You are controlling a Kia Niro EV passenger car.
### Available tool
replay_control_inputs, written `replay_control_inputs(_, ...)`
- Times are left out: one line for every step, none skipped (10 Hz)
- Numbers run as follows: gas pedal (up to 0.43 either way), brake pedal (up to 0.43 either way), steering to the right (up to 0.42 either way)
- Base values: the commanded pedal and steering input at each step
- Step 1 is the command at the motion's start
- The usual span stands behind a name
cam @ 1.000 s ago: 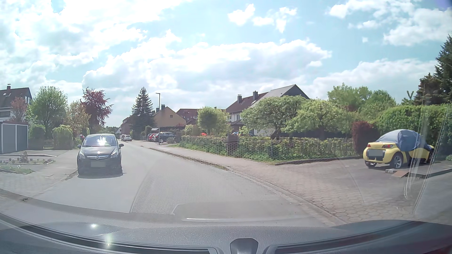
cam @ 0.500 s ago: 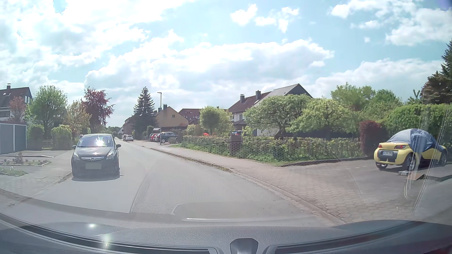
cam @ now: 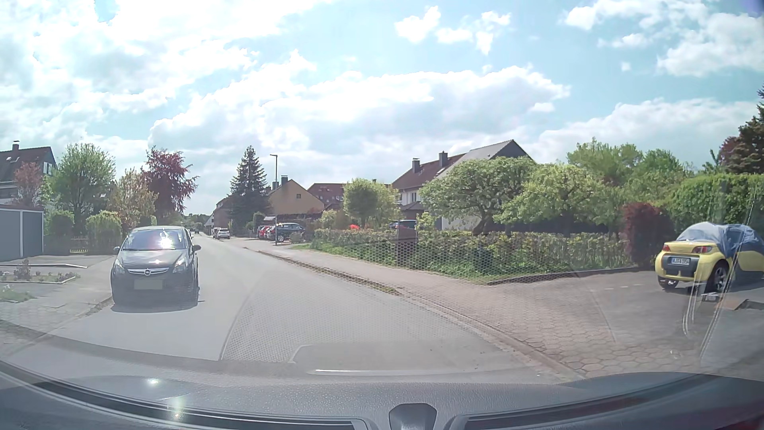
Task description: Follow the waypoints while adhering to traffic rules and regulations
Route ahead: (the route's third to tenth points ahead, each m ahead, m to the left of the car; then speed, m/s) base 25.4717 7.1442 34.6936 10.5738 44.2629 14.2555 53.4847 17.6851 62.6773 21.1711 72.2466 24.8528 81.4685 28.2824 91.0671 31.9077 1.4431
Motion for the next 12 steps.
replay_control_inputs(0.000,0.098,-0.114)
replay_control_inputs(0.000,0.098,-0.117)
replay_control_inputs(0.000,0.098,-0.114)
replay_control_inputs(0.000,0.098,-0.109)
replay_control_inputs(0.000,0.098,-0.105)
replay_control_inputs(0.000,0.098,-0.104)
replay_control_inputs(0.000,0.098,-0.104)
replay_control_inputs(0.000,0.098,-0.104)
replay_control_inputs(0.000,0.098,-0.104)
replay_control_inputs(0.000,0.104,-0.103)
replay_control_inputs(0.000,0.104,-0.102)
replay_control_inputs(0.000,0.104,-0.102)
